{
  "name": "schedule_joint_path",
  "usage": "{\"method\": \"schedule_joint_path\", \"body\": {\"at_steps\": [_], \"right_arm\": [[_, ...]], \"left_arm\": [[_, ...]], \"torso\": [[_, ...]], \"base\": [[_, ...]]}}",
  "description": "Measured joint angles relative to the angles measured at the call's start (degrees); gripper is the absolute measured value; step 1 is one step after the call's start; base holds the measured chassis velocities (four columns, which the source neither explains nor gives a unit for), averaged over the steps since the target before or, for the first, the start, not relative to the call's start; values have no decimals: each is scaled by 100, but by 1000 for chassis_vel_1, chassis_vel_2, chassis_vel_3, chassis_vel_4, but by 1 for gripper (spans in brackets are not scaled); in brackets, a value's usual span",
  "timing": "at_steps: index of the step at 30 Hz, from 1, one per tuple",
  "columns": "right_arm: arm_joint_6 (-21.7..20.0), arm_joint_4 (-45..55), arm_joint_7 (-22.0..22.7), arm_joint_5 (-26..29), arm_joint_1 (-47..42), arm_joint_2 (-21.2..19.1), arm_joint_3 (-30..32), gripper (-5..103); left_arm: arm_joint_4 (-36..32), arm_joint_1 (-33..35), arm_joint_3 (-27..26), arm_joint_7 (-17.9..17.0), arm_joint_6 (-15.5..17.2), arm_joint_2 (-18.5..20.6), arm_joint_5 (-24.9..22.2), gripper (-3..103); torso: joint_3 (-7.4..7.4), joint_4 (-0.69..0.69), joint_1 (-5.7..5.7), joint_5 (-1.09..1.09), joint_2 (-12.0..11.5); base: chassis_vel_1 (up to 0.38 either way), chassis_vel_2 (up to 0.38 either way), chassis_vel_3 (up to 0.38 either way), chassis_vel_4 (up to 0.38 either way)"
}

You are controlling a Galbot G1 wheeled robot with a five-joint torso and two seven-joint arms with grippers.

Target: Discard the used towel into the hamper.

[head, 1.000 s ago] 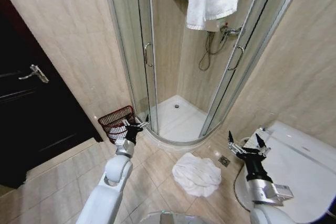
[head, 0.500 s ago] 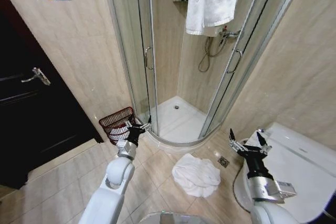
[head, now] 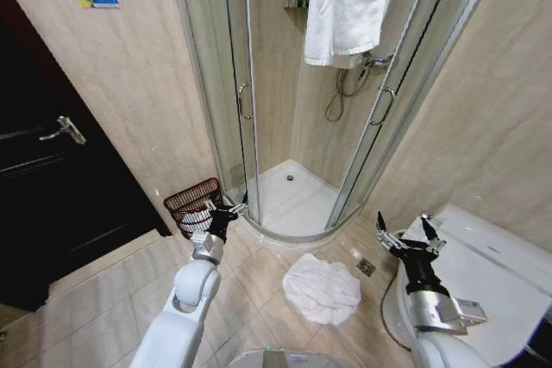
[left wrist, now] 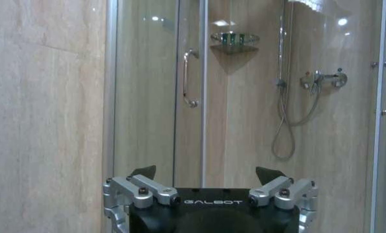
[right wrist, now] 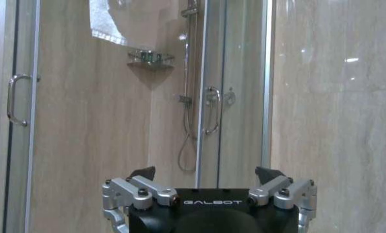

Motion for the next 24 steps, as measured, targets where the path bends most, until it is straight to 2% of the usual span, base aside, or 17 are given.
{"method": "schedule_joint_path", "body": {"at_steps": [24], "right_arm": [[-102,121,-29,-226,20,0,-128,100]], "left_arm": [[10,-15,-86,-6,-39,-19,-161,100]], "torso": [[403,0,341,0,743]], "base": [[0,0,0,0]]}}
